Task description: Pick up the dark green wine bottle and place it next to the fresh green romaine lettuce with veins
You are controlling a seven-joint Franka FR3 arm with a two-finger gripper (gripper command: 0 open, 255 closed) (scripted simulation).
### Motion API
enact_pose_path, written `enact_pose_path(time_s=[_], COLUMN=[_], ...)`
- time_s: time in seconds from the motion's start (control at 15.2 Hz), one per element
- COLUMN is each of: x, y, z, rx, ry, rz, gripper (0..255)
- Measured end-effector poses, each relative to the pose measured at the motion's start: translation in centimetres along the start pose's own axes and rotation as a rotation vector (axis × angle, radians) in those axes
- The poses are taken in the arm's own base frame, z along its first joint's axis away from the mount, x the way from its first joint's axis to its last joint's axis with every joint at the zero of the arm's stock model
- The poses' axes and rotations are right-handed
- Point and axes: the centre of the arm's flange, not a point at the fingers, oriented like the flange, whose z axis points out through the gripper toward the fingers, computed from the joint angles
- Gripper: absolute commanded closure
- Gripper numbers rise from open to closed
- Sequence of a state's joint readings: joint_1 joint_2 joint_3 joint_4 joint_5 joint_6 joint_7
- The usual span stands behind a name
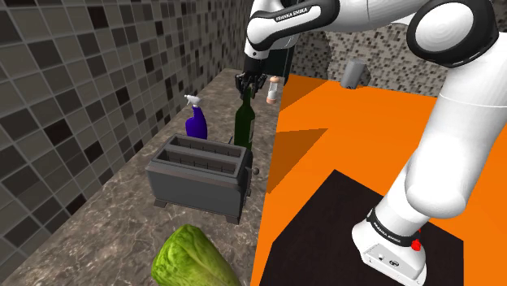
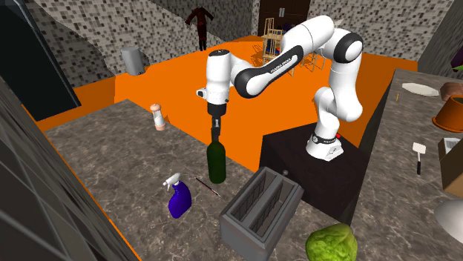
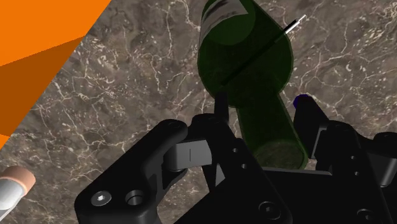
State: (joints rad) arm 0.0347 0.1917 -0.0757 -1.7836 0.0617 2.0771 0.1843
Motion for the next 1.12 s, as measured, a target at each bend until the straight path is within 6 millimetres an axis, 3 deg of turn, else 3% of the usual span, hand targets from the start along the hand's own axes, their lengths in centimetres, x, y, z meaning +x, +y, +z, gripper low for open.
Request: enact_pose_path(time_s=[0.59,1.12], x=[0.0,0.5], y=[0.0,-0.3], z=[-0.2,-4.0], rx=[0.0,0.0], ry=[-0.001,-0.001], rz=[0.0,0.0], gripper=[255,255])
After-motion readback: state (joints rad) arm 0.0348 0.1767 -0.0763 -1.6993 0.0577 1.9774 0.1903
